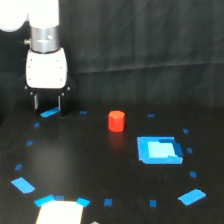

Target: Pick up the red object from the table

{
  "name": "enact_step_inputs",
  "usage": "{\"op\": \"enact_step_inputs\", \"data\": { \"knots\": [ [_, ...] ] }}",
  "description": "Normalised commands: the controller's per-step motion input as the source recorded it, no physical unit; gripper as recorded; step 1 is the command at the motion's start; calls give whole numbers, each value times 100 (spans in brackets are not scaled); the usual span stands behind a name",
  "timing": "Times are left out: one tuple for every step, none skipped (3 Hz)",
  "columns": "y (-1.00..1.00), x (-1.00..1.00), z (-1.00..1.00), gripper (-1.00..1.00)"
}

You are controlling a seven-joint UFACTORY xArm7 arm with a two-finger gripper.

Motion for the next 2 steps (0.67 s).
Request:
{"op": "enact_step_inputs", "data": {
  "knots": [
    [-20,69,-57,100],
    [-59,100,-47,100]
  ]
}}
